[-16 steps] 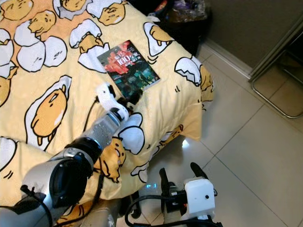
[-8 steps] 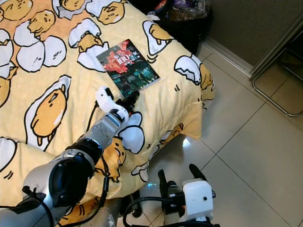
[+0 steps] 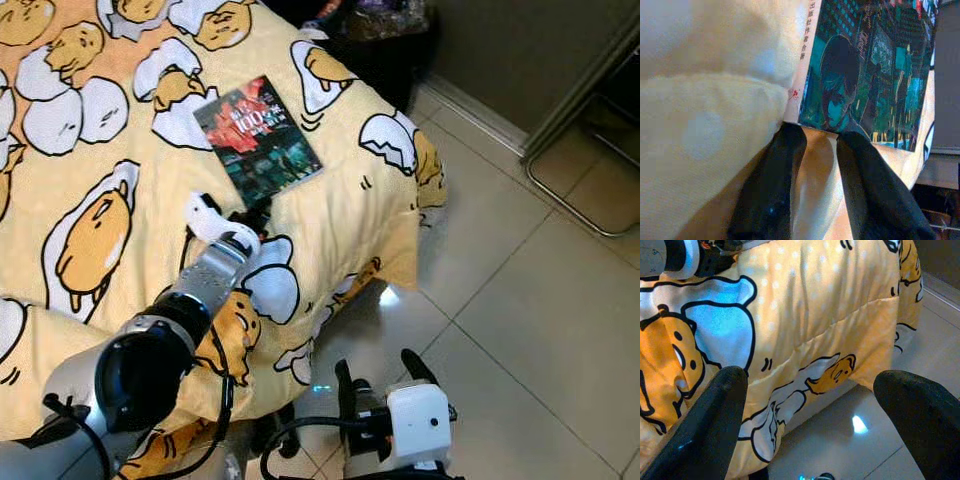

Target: Clean up the room

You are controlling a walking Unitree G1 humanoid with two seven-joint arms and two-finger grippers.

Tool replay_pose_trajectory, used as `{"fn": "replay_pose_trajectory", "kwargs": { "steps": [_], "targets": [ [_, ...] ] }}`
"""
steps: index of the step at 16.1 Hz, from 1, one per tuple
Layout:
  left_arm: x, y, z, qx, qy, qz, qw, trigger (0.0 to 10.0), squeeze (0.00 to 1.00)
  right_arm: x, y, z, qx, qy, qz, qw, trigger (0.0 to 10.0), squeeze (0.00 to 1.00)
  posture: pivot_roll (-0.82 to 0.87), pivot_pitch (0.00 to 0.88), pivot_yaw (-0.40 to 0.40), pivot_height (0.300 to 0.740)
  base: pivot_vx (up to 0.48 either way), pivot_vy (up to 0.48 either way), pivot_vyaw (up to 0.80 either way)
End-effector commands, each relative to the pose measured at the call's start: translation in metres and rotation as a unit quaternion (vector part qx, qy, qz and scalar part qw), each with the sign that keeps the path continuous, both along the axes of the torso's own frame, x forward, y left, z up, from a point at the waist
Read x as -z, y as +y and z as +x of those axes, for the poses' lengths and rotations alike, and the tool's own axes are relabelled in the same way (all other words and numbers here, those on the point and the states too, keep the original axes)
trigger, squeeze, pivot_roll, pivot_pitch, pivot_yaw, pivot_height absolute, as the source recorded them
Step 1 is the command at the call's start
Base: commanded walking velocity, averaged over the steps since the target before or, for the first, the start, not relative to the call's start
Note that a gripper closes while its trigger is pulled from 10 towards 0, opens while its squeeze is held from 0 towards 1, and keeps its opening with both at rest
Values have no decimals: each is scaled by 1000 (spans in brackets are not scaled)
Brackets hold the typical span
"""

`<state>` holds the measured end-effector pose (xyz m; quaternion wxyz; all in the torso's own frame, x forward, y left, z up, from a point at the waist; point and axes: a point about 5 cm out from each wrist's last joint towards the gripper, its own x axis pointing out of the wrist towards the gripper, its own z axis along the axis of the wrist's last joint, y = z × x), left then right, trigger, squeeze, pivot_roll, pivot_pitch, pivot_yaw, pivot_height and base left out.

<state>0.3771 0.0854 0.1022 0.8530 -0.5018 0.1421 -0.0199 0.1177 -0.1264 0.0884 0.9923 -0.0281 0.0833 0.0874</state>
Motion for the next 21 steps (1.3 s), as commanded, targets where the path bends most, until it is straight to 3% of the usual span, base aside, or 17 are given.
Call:
{"fn": "replay_pose_trajectory", "kwargs": {
  "steps": [1,5,7,10,13,15,16,17,18,19,20,21],
  "targets": [
    [17,9,-8,-21,35,-3,999,0,0,5,0,-6,2,20,2,1000,10000,0,-335,351,97,740,0,0,0],
    [-1,-2,0,17,-13,-5,1000,0,0,5,-2,-4,4,18,0,1000,10000,0,-318,343,113,740,0,0,0],
    [-13,19,7,27,-55,52,997,0,0,7,-2,0,8,10,-1,1000,10000,0,-290,320,135,740,0,0,0],
    [-21,79,10,-4,-77,143,987,0,0,9,-4,8,10,1,-2,1000,10000,0,-241,285,145,740,0,0,0],
    [-32,97,11,14,-111,193,975,0,0,11,-5,21,1,-13,-6,1000,10000,0,-193,231,146,740,0,0,0],
    [-32,95,8,41,-125,213,968,0,0,11,-9,28,1,-20,-9,1000,10000,0,-168,195,146,740,0,0,0],
    [-29,92,2,75,-136,237,959,0,0,11,-12,34,3,-25,-12,1000,10000,0,-158,176,145,740,0,0,0],
    [-26,88,-2,99,-147,272,946,0,0,12,-14,38,6,-28,-17,999,10000,0,-151,163,143,740,0,0,0],
    [-24,76,-9,136,-181,341,912,2510,0,11,-18,46,21,-39,-31,999,10000,0,-141,140,140,740,0,0,0],
    [-27,67,-13,151,-213,402,878,10000,0,8,-22,52,35,-52,-34,997,10000,0,-137,127,140,740,0,0,0],
    [-35,58,-20,154,-270,475,824,10000,1000,0,-30,60,66,-77,-42,994,10000,0,-135,117,141,740,0,0,0],
    [-42,48,-29,133,-311,517,786,10000,1000,-13,-42,70,105,-115,-48,987,10000,0,-134,101,141,740,0,0,0]
  ]
}}
